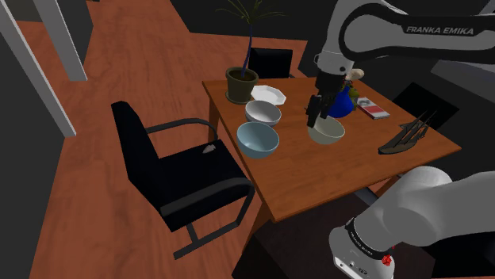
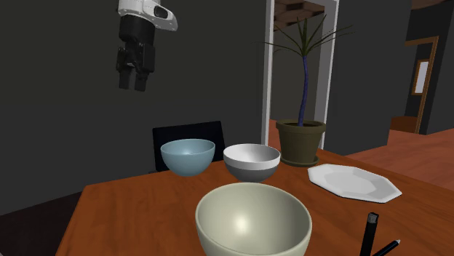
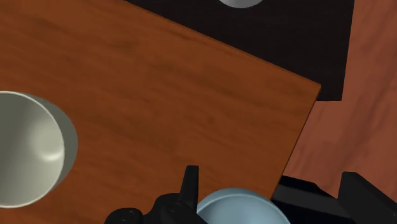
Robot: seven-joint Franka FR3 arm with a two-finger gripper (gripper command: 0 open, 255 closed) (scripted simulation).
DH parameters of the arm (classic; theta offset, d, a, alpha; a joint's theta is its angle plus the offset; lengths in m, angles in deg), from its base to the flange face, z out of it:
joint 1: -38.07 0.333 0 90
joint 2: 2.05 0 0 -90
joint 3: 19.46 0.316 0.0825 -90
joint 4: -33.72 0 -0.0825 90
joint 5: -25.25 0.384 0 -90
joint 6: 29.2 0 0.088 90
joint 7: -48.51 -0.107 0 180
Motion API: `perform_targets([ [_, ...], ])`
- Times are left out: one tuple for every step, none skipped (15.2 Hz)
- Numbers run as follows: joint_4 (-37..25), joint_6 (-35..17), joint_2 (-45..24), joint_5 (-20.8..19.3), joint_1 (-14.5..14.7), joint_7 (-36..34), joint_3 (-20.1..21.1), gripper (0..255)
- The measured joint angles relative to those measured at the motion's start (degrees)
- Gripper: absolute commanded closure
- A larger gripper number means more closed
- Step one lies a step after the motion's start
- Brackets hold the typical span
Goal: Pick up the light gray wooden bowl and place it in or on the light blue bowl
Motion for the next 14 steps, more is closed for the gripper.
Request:
perform_targets([
  [-0.23, -1.63, -1.67, -0.38, -0.35, 0.89, -0.74, 0],
  [-0.67, -3.02, -3.30, -0.57, -0.59, 1.57, -1.31, 0],
  [-1.44, -4.23, -5.07, -0.83, -0.90, 2.43, -2.01, 0],
  [-2.04, -6.08, -7.38, -0.90, -1.08, 3.12, -2.58, 0],
  [-3.17, -7.07, -9.33, -1.01, -1.32, 3.88, -3.17, 0],
  [-4.03, -8.25, -11.20, -1.01, -1.52, 4.58, -3.70, 0],
  [-5.24, -9.28, -13.24, -1.01, -1.73, 5.37, -4.28, 0],
  [-6.33, -10.02, -14.91, -1.01, -1.99, 6.23, -4.88, 0],
  [-7.32, -11.00, -16.72, -0.90, -2.19, 6.98, -5.39, 0],
  [-8.34, -12.17, -18.76, -0.77, -2.44, 7.87, -5.98, 0],
  [-9.77, -12.98, -20.84, -0.48, -2.57, 8.53, -6.38, 0],
  [-11.15, -13.68, -22.78, -0.17, -2.72, 9.23, -6.77, 0],
  [-12.80, -14.79, -25.41, 0.19, -3.00, 10.26, -7.34, 0],
  [-13.79, -16.17, -27.69, 0.65, -3.15, 10.97, -7.66, 0],
])
